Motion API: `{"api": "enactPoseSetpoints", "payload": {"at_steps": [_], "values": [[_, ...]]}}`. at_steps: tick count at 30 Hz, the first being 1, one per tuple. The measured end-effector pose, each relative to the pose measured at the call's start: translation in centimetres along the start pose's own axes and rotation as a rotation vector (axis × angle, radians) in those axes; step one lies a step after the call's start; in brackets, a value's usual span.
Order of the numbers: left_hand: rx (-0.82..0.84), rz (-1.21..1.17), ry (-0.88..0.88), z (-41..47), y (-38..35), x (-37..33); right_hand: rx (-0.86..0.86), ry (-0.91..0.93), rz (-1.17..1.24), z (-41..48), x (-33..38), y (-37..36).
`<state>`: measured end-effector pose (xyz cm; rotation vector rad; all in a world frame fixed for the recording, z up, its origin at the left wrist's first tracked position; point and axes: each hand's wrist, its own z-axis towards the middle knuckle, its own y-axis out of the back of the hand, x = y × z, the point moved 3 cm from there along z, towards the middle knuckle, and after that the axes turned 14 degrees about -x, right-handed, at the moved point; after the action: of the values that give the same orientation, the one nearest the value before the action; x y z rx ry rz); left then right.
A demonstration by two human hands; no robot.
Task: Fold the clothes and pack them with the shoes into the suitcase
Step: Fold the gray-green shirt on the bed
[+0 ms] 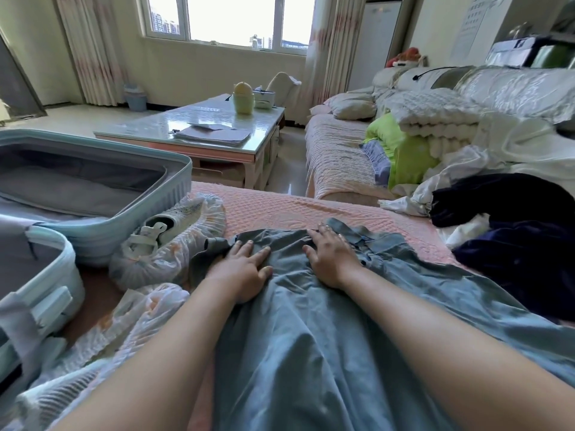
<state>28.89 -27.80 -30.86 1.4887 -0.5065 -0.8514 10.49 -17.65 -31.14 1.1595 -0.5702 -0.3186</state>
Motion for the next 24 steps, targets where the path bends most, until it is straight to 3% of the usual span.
{"api": "enactPoseSetpoints", "payload": {"at_steps": [2,4,7,10,16,24], "values": [[0.002,0.057,0.010,-0.1,0.3,-0.3,-0.089,0.100,0.063,-2.1,0.8,0.7],[-0.029,0.134,-0.005,-0.8,0.6,-0.9,-0.022,0.166,0.035,-4.3,1.5,0.8],[-0.076,0.255,-0.101,-2.4,1.3,-2.2,0.154,0.125,-0.041,-6.7,1.6,0.8],[-0.124,0.350,-0.250,-4.7,2.6,-4.3,0.150,0.091,-0.016,-9.0,1.1,3.0],[-0.156,0.192,-0.428,-10.9,5.9,-9.8,0.106,0.064,0.042,-16.5,0.1,8.2],[0.032,0.186,-0.499,-20.9,6.9,-11.4,0.122,0.145,0.112,-25.7,5.4,14.2]]}}
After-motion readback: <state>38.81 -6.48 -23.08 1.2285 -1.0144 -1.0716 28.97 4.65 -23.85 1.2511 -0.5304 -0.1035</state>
